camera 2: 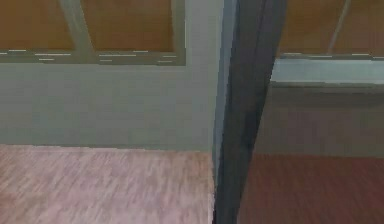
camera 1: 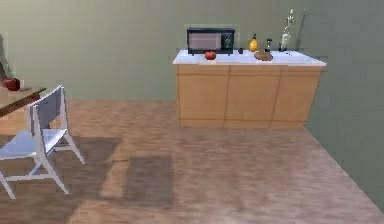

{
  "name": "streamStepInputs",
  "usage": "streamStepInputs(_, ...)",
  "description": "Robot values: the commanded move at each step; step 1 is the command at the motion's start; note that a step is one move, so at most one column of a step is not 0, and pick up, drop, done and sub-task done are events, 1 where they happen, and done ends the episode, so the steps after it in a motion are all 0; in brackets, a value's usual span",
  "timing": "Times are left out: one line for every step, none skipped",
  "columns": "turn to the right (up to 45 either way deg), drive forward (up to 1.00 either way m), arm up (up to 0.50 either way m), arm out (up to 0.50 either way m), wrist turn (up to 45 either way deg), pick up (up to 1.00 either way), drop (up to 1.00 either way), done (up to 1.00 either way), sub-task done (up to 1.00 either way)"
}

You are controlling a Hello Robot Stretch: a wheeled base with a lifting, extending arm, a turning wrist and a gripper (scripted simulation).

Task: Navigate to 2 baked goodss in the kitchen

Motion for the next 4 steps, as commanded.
streamStepInputs(0.0,0.15,0.0,0.0,0.0,0.0,0.0,0.0,0.0)
streamStepInputs(12.0,0.0,0.0,0.0,0.0,0.0,0.0,0.0,0.0)
streamStepInputs(0.0,1.0,0.0,0.0,0.0,0.0,0.0,0.0,0.0)
streamStepInputs(0.0,0.7,0.0,0.0,0.0,0.0,0.0,0.0,0.0)
